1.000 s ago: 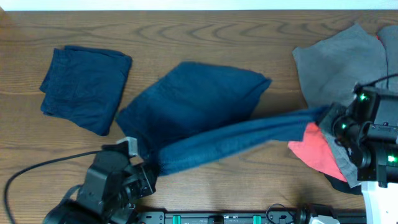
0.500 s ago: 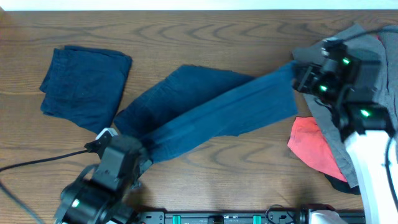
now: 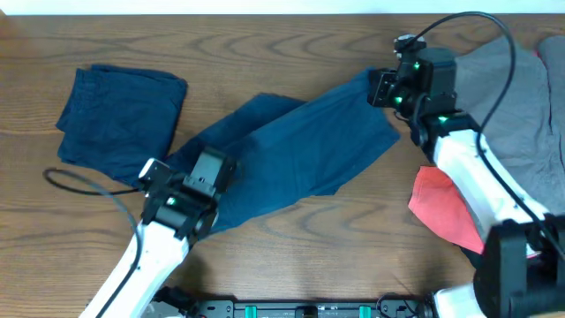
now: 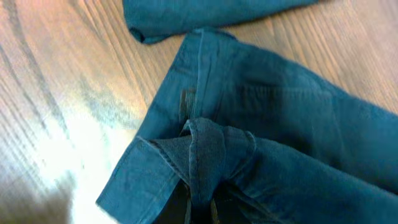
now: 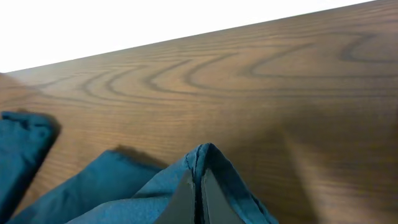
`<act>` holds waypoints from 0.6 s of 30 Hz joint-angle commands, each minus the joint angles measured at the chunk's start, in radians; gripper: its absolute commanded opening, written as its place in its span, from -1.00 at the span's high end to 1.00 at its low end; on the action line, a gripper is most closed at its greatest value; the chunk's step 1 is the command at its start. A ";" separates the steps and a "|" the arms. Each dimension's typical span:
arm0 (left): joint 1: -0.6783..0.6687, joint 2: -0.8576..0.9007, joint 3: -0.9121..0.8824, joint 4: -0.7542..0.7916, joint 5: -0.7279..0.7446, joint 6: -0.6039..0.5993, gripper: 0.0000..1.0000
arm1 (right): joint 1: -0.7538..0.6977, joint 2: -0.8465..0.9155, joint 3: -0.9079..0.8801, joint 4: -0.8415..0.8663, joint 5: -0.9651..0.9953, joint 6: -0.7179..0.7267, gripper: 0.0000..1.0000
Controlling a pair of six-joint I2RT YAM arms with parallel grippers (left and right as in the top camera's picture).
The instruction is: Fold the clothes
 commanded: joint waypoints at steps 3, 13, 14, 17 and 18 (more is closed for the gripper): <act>0.072 0.113 -0.016 0.025 -0.097 -0.022 0.87 | 0.004 0.068 0.027 0.068 0.098 -0.019 0.98; 0.172 0.265 -0.016 0.092 -0.080 -0.021 0.66 | 0.037 0.195 0.027 0.198 0.098 -0.019 0.98; 0.178 0.273 -0.016 0.102 -0.080 -0.020 0.67 | 0.039 0.205 0.027 0.202 0.098 -0.019 0.98; 0.192 0.292 -0.016 0.134 -0.079 0.003 0.66 | 0.040 0.225 0.027 0.211 0.098 -0.019 0.55; 0.194 0.293 -0.016 0.148 -0.079 0.027 0.58 | 0.040 0.227 0.027 0.212 0.098 -0.019 0.47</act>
